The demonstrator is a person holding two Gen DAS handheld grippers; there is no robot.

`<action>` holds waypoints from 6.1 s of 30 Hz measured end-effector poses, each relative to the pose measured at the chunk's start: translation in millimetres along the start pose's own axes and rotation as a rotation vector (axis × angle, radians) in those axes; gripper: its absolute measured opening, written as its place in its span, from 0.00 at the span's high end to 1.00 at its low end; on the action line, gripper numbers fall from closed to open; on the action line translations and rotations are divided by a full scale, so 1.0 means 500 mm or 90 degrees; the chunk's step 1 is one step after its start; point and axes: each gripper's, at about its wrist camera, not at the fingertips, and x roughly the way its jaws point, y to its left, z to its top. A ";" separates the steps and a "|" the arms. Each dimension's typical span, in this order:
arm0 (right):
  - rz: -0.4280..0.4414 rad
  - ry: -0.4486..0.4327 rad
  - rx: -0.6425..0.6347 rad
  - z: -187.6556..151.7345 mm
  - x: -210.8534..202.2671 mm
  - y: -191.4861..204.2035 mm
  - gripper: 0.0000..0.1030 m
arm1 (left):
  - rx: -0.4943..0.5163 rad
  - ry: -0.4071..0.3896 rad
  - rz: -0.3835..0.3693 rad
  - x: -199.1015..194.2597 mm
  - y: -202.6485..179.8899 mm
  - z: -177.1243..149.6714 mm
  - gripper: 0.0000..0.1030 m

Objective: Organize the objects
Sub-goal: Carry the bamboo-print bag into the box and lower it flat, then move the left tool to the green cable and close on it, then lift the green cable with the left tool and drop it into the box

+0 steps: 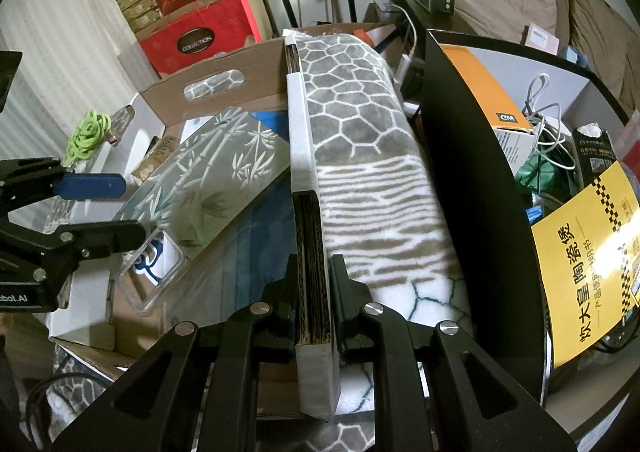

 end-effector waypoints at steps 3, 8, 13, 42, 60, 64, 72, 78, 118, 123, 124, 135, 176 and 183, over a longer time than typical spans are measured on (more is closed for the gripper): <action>0.000 0.000 0.001 0.000 0.000 0.000 0.87 | 0.033 0.027 0.008 0.010 -0.005 -0.001 0.48; -0.001 0.000 0.001 0.000 -0.001 -0.001 0.87 | 0.083 0.047 0.062 0.026 -0.028 -0.002 0.49; 0.000 0.000 0.001 0.001 -0.001 -0.001 0.87 | 0.094 0.048 0.090 0.036 -0.043 -0.005 0.60; 0.013 0.005 0.019 0.001 0.003 -0.009 0.85 | -0.286 -0.013 -0.169 0.011 -0.026 -0.049 0.59; 0.010 0.009 0.011 0.002 0.005 -0.015 0.85 | -0.361 -0.146 0.004 -0.167 0.268 -0.097 0.33; 0.008 0.010 0.009 0.003 0.007 -0.013 0.85 | -0.402 -0.141 0.038 -0.168 0.357 -0.129 0.32; 0.009 0.010 0.009 0.004 0.008 -0.013 0.84 | -0.423 -0.134 0.044 -0.133 0.440 -0.155 0.32; 0.008 0.011 0.008 0.004 0.009 -0.014 0.84 | -0.442 -0.140 0.059 -0.111 0.480 -0.144 0.32; 0.011 0.010 0.012 0.002 0.010 -0.014 0.83 | 0.012 -0.172 -0.070 -0.188 0.099 0.005 0.90; 0.013 0.010 0.012 0.003 0.012 -0.016 0.83 | 0.077 -0.116 -0.094 -0.137 0.041 -0.010 0.93; 0.013 0.011 0.011 0.004 0.012 -0.016 0.83 | 0.085 -0.111 -0.092 -0.130 0.035 -0.013 0.93; 0.014 0.011 0.013 0.005 0.012 -0.016 0.83 | -0.002 -0.132 -0.027 -0.130 0.063 0.000 0.36; 0.014 0.013 0.011 0.008 0.013 -0.017 0.82 | 0.064 -0.124 -0.095 -0.148 -0.038 -0.050 0.49; 0.012 0.014 0.009 0.008 0.014 -0.017 0.82 | -0.043 -0.145 -0.138 -0.176 0.042 -0.035 0.49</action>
